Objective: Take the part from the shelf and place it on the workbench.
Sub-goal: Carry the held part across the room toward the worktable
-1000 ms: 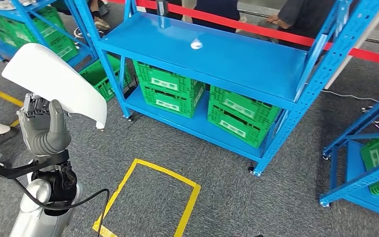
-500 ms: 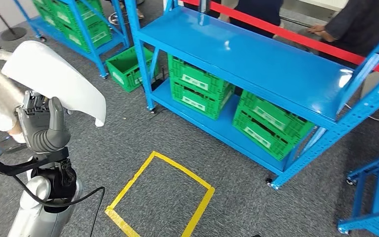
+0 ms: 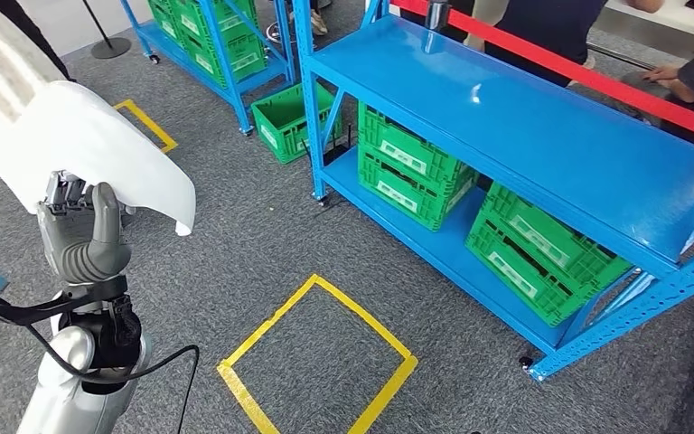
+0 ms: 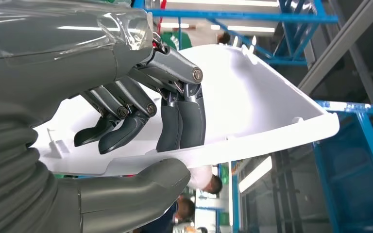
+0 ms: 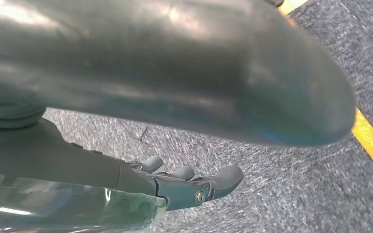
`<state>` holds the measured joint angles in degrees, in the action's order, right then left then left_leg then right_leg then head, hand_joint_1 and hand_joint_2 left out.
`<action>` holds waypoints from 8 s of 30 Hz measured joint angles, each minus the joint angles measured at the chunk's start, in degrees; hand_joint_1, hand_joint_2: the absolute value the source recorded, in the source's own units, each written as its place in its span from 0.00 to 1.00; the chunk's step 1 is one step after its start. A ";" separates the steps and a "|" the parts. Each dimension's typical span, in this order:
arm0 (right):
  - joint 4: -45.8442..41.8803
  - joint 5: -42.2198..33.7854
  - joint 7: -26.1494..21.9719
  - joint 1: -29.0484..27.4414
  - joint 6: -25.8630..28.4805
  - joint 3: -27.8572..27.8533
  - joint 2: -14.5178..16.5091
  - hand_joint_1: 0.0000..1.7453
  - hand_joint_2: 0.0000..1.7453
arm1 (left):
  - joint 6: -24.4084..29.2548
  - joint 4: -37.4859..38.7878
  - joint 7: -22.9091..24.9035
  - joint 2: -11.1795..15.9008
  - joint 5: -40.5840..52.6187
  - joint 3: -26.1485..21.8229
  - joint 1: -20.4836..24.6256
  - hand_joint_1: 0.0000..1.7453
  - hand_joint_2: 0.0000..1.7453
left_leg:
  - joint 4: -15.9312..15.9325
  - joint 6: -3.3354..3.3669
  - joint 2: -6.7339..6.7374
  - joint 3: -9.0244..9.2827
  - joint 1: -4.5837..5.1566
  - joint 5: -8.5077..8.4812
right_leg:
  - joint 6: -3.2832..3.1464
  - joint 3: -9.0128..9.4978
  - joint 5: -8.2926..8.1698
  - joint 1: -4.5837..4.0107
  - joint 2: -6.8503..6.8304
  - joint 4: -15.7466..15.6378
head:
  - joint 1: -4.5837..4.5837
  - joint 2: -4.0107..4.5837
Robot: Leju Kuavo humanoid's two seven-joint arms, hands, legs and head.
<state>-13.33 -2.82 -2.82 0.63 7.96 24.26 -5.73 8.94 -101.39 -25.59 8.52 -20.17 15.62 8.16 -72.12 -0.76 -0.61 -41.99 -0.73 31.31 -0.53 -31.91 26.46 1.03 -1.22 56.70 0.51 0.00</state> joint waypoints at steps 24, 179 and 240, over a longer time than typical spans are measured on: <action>0.14 0.16 -0.08 0.75 0.55 0.23 -0.38 0.00 0.00 | 0.25 -0.39 -0.30 0.07 0.28 -0.90 -1.23 1.00 1.00 | 15.26 1.51 -7.14 7.27 0.40 -7.67 | 2.23 -0.92 -0.33 0.27 3.86 0.61 | -0.46 0.00; 0.66 -2.87 2.99 2.53 4.11 3.82 0.18 0.00 0.00 | -1.53 0.45 3.87 -3.68 8.68 -4.01 -4.03 1.00 1.00 | 13.80 1.80 -1.02 8.59 0.55 -5.00 | 2.17 -2.50 -1.72 0.28 1.09 0.97 | -0.36 0.00; 0.59 -1.64 2.00 2.27 4.57 4.17 0.52 0.00 0.00 | -2.42 1.34 3.29 -2.60 8.76 -3.97 -5.60 1.00 1.00 | 15.27 2.18 -0.21 13.95 0.79 -1.29 | 2.19 -4.14 -2.67 0.38 1.33 0.96 | -0.37 0.00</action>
<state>-12.74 -4.46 -0.82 2.90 12.52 28.44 -5.20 6.52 -100.05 -22.31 5.93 -11.41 11.66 2.56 -56.85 1.42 -0.82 -28.03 0.06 30.02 1.65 -36.05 23.79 1.41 0.11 57.65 0.14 0.00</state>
